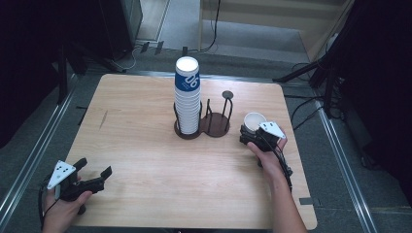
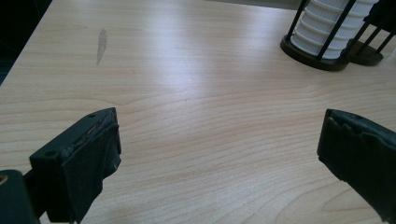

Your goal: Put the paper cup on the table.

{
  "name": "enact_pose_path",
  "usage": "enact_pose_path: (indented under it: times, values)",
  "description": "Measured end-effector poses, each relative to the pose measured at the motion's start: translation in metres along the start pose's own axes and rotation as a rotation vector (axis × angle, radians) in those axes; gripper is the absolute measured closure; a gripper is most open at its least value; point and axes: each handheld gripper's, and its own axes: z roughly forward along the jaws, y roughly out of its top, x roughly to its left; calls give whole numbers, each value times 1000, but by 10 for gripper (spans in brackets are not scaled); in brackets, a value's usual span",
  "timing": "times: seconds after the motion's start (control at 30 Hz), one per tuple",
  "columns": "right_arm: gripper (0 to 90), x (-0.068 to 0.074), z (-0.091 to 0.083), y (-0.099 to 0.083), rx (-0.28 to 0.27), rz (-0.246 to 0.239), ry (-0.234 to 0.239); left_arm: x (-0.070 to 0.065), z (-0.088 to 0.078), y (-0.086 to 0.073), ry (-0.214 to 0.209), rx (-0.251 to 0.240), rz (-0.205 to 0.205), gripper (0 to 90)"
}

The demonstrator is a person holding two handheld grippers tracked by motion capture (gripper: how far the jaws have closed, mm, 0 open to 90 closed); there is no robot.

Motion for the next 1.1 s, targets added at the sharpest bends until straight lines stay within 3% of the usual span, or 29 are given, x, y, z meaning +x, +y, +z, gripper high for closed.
enact_pose_path:
  times: [0.4, 1.1]
  values:
    - [25, -3, -20, 11, -18, -26, 36, 0, 0, 0, 3, 3, 0, 3]
    - [1, 2, -57, 18, -53, -5, 23, 0, 0, 0, 3, 1, -1, 4]
